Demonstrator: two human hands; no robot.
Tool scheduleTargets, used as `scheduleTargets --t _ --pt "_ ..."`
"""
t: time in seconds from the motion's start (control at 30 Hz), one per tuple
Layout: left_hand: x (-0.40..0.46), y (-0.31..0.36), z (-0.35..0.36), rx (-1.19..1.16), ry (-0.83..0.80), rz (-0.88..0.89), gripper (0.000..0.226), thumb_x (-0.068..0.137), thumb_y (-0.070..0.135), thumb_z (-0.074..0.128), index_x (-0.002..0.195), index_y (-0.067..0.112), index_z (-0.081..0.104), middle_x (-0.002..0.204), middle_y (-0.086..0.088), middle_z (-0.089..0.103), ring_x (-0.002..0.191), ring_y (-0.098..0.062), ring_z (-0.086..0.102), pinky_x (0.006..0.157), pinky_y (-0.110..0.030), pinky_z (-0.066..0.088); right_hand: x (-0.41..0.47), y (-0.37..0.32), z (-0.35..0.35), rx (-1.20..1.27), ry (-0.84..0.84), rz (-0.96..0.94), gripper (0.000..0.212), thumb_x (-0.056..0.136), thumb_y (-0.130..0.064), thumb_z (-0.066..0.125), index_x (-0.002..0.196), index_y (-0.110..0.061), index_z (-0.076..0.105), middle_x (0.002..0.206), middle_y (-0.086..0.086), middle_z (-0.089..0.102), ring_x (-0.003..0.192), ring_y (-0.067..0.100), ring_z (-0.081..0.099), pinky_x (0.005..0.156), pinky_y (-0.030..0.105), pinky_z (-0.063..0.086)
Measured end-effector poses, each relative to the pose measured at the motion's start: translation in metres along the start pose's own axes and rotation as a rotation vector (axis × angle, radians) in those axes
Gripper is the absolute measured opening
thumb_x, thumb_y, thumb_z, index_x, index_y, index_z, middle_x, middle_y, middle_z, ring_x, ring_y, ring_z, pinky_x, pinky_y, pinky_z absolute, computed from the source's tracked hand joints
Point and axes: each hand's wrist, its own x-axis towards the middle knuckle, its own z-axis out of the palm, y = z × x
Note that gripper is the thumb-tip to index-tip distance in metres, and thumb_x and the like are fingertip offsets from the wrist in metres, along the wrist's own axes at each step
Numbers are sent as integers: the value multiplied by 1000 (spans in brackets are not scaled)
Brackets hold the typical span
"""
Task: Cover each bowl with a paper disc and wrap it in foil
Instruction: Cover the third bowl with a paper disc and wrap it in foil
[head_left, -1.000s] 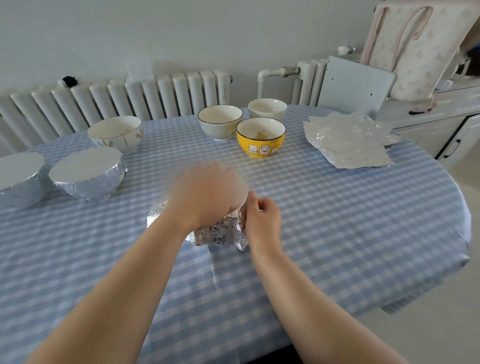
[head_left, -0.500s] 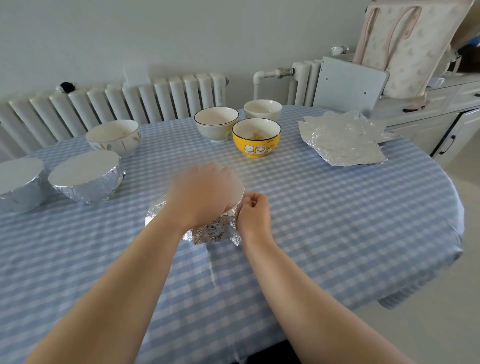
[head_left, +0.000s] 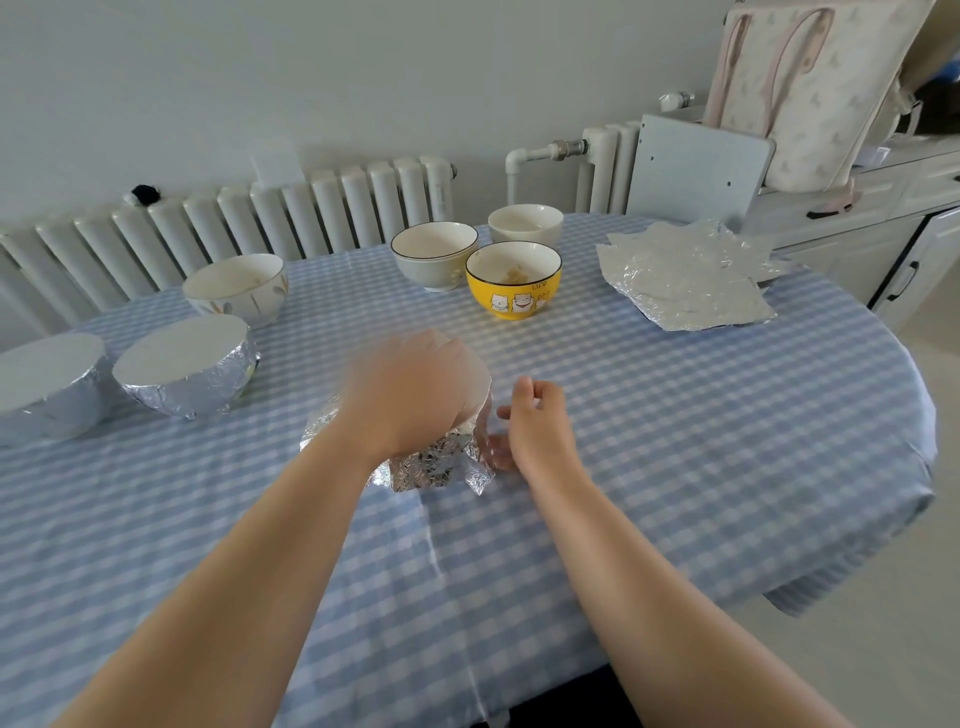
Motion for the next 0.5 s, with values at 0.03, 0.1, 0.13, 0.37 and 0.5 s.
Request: scheduleTargets --t 0.03,0.1,0.13,0.37,0.5 --pt "0 0 0 1 -2 -3 54 101 47 22 154 39 14 164 8 8 150 -25 5 117 -57 10 -1 0 1 -58 -39 -6 34 100 -53 39 112 -21 43 92 -2 62 67 15 63 57 29 53" --pt "0 0 0 8 -1 -7 54 101 47 21 154 39 14 164 8 8 150 -25 6 117 -56 10 -3 2 6 -173 -95 -25 54 86 -71 47 113 -24 44 92 0 66 77 17 64 72 35 54" --pt "0 1 0 12 0 -8 53 102 48 20 154 39 14 164 8 8 150 -25 6 117 -56 11 -3 4 9 -185 -105 -25 58 80 -73 52 111 -25 44 90 1 67 76 17 65 73 37 54" --pt "3 1 -15 -91 -54 -89 60 101 61 16 156 38 15 164 10 13 151 -21 10 117 -54 13 15 -2 6 -147 -156 -31 39 90 -44 59 115 -19 42 89 2 64 67 16 60 59 33 46" --pt "-4 -2 -20 -91 -59 -154 74 95 68 12 158 31 -2 163 2 20 149 -29 16 116 -57 16 35 -10 -7 -287 -212 -116 39 91 -46 58 119 -25 43 97 3 67 72 17 61 66 33 46"
